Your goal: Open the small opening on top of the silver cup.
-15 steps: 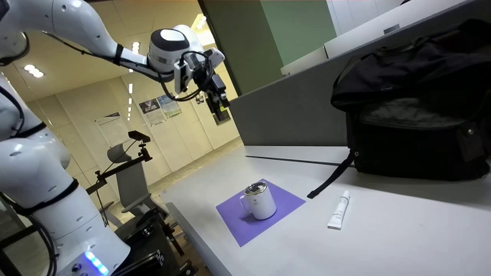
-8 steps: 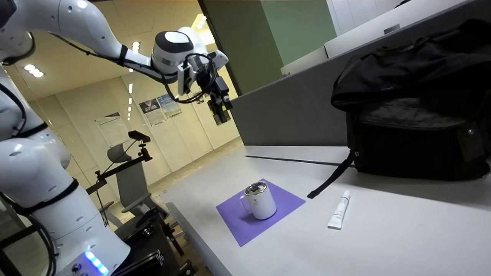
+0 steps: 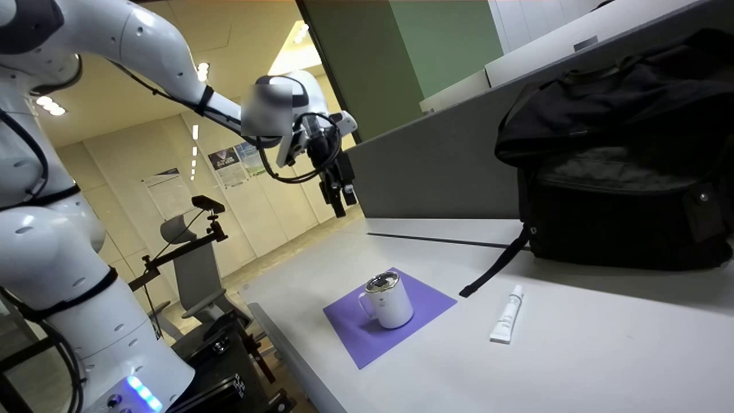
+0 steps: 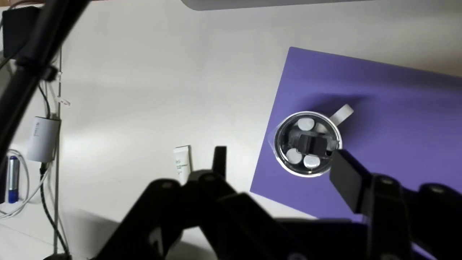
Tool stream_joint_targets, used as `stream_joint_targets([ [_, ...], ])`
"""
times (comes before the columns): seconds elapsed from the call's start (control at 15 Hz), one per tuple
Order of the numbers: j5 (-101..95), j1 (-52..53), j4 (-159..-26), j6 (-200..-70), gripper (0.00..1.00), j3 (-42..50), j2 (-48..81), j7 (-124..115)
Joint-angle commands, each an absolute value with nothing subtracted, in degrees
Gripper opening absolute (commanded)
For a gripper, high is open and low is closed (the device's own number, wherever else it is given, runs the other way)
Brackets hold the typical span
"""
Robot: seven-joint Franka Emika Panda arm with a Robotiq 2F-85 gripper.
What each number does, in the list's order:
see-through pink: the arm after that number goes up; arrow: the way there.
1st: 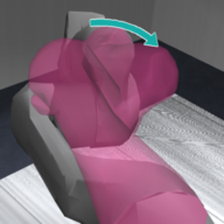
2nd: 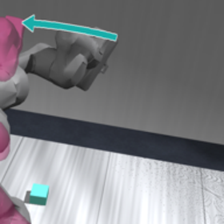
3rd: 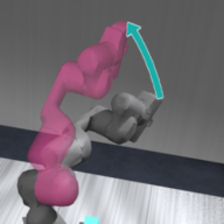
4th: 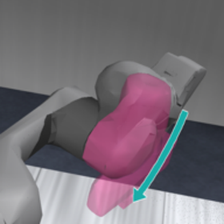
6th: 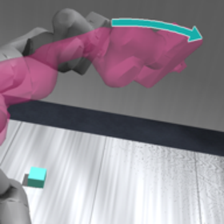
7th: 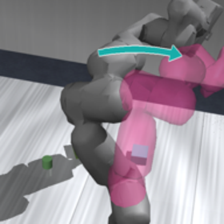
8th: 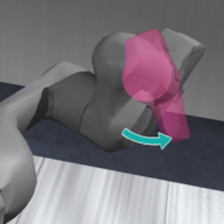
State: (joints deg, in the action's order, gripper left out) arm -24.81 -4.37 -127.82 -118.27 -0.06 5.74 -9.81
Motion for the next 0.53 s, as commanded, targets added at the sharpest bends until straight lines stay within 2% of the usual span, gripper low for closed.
stream_joint_targets([
  [0.0, -24.8, -4.0, -128.7, -124.2, 0.45, 2.1, 10.1, -8.8],
  [0.33, -22.8, -3.8, -129.9, -134.8, 0.1, 3.9, 13.9, -7.6],
  [0.47, -21.6, -3.6, -130.9, -136.9, 0.0, 4.0, 13.5, -6.6],
])
